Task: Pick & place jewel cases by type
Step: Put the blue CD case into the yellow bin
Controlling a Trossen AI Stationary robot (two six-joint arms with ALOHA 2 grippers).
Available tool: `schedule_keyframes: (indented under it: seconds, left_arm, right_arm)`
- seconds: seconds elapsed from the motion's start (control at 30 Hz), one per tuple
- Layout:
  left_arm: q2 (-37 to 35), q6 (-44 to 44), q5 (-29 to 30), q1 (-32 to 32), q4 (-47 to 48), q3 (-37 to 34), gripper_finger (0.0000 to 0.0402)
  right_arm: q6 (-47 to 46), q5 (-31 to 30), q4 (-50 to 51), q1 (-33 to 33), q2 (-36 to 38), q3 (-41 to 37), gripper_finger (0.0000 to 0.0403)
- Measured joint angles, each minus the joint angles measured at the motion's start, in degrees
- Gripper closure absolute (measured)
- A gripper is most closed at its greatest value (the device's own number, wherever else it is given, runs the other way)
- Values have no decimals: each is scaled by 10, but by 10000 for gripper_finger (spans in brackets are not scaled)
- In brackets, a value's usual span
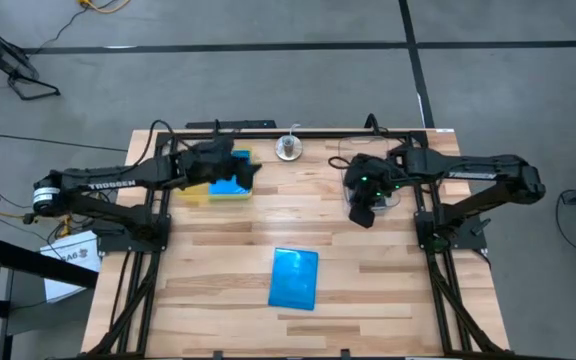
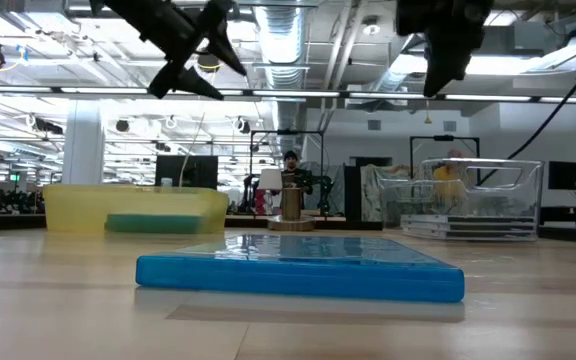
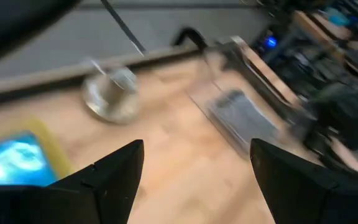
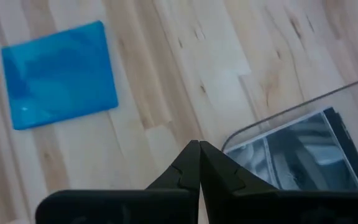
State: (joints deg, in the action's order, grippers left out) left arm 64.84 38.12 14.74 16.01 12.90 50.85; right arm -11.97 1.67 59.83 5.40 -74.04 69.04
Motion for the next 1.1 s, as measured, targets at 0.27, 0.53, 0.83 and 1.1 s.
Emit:
schedule_keyframes:
  seconds: [0.27, 0.53, 0.83, 1.1]
  left_arm:
    - [27, 197, -87, -111, 60, 0, 115]
    - [98, 268, -146, -204, 99, -1, 115]
    - [198, 206, -193, -259, 132, -18, 115]
    - [244, 196, -211, -293, 5, -41, 115]
  right_arm:
    - [-50, -1, 8, -44, 18, -10, 403]
    - [-302, 1, -89, -149, 11, -91, 403]
    - [-561, -1, -172, -250, -38, -94, 403]
    - [-674, 51, -230, -322, -118, -93, 403]
